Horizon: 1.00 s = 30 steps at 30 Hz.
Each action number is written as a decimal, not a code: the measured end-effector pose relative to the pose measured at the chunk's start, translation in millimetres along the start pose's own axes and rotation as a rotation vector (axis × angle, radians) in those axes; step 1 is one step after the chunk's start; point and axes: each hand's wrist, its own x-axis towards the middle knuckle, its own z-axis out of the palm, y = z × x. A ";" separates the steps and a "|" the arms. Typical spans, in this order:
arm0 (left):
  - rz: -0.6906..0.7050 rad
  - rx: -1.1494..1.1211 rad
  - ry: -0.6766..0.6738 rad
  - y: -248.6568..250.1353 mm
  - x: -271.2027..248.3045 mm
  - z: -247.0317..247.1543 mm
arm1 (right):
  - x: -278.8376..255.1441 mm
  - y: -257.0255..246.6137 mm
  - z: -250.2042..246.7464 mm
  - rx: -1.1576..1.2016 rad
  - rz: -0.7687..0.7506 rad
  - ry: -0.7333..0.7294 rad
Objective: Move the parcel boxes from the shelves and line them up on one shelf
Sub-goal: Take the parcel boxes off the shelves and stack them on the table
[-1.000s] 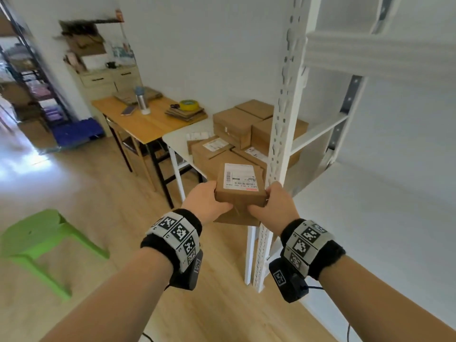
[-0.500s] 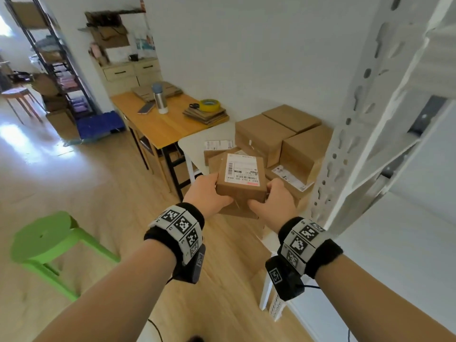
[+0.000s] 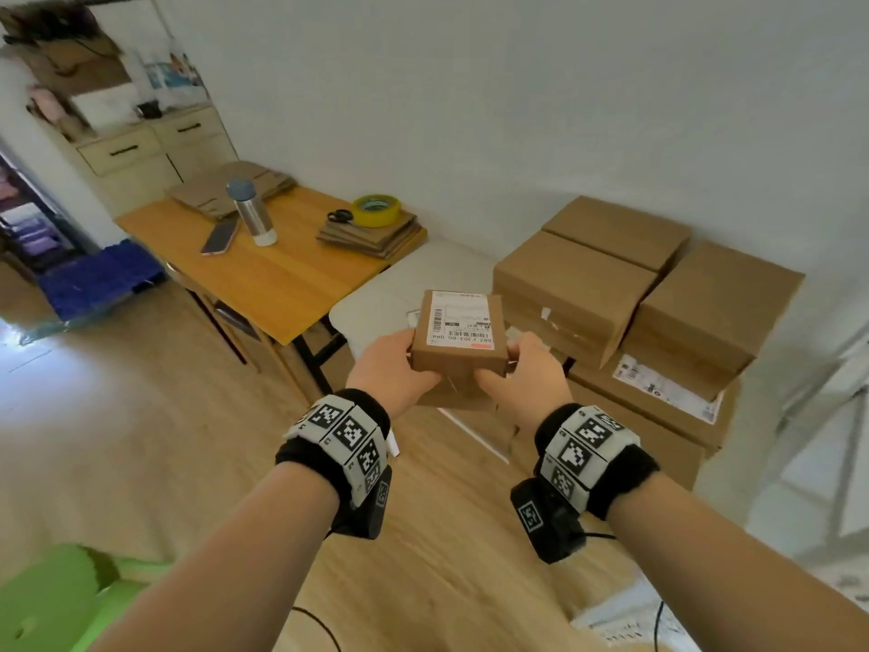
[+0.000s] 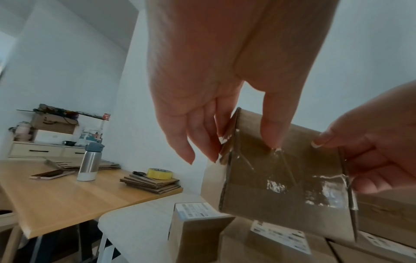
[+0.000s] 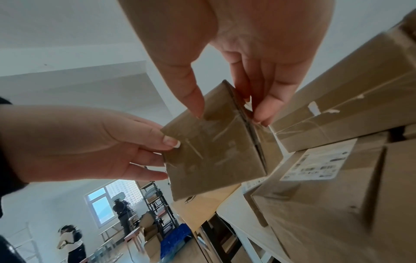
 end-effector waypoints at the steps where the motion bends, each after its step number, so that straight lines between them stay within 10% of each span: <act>1: 0.007 0.005 -0.010 -5.9 10.6 -4.2 | 8.9 -2.6 7.8 0.000 0.023 0.009; 19: -0.116 0.054 -0.114 -57.6 168.8 -3.1 | 158.9 1.2 63.6 -0.080 0.153 -0.076; 30: -0.048 0.118 -0.070 -54.9 171.0 -12.6 | 158.2 -5.1 56.5 -0.152 0.121 0.050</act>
